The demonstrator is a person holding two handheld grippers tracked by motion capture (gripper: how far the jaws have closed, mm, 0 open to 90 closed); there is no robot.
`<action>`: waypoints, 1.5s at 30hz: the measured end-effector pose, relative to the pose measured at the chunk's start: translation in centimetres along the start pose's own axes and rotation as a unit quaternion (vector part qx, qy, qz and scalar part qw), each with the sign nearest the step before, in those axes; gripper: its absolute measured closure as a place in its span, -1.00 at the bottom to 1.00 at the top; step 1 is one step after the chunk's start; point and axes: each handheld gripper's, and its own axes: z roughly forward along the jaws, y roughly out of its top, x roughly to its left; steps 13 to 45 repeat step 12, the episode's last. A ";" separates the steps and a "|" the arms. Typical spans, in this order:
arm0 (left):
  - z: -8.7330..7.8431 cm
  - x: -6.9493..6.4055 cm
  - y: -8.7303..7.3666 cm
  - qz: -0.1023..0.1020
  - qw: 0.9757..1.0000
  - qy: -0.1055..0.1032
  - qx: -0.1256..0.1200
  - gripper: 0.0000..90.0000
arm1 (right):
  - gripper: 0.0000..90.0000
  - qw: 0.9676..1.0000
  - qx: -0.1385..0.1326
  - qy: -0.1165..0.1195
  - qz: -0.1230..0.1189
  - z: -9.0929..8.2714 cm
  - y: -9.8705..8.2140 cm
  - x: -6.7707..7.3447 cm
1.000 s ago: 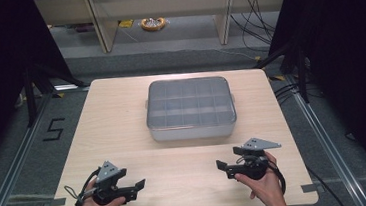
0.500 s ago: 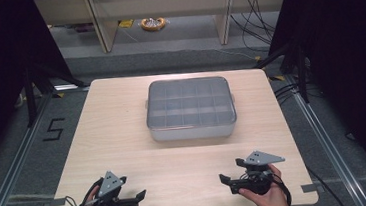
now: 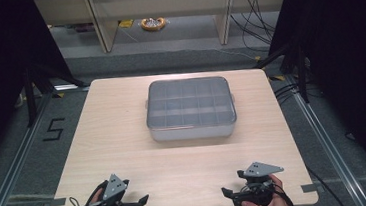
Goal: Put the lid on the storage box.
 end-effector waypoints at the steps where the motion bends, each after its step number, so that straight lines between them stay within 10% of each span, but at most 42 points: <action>1: 0.0 0.0 0.0 0.001 1.000 -0.001 0.001 -0.66 | -0.64 1.000 0.002 -0.003 -0.008 0.0 0.0 -0.1; 45: 0.1 0.3 -0.1 0.000 1.000 0.001 0.007 -0.66 | -0.64 1.000 0.004 -0.003 -0.014 -0.1 -0.3 -0.1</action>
